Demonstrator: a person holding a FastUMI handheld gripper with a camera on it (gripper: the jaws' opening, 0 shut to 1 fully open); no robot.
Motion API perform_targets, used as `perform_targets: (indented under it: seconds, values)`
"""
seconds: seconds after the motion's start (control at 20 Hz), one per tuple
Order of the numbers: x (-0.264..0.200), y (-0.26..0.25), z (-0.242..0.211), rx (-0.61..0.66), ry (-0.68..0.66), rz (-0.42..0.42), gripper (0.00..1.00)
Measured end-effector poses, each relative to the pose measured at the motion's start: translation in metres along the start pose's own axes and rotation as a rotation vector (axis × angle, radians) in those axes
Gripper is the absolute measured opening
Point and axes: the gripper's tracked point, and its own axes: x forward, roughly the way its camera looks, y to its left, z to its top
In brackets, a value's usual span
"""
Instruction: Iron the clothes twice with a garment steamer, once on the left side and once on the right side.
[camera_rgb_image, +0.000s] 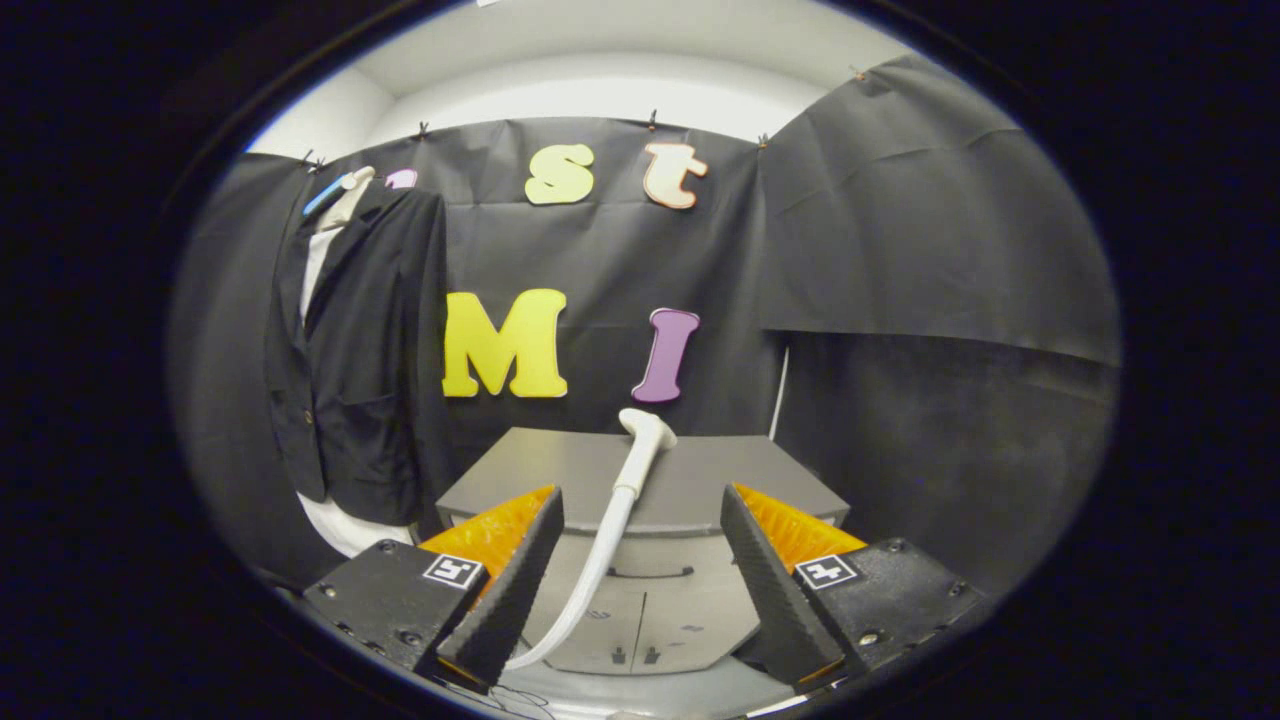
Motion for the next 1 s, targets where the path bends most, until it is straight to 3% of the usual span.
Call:
perform_targets:
  seconds: [0.35, 0.55, 0.75, 0.9, 1.0]
  values:
    - [0.152, -0.018, -0.02, 0.065, 0.198, 0.06, 0.98]
    - [0.211, -0.01, -0.049, 0.114, 0.313, 0.135, 0.96]
    - [0.243, 0.002, -0.066, 0.184, 0.403, 0.203, 0.92]
    - [0.246, 0.017, -0.072, 0.231, 0.448, 0.291, 0.78]
    - [0.25, 0.015, -0.069, 0.263, 0.453, 0.285, 0.7]
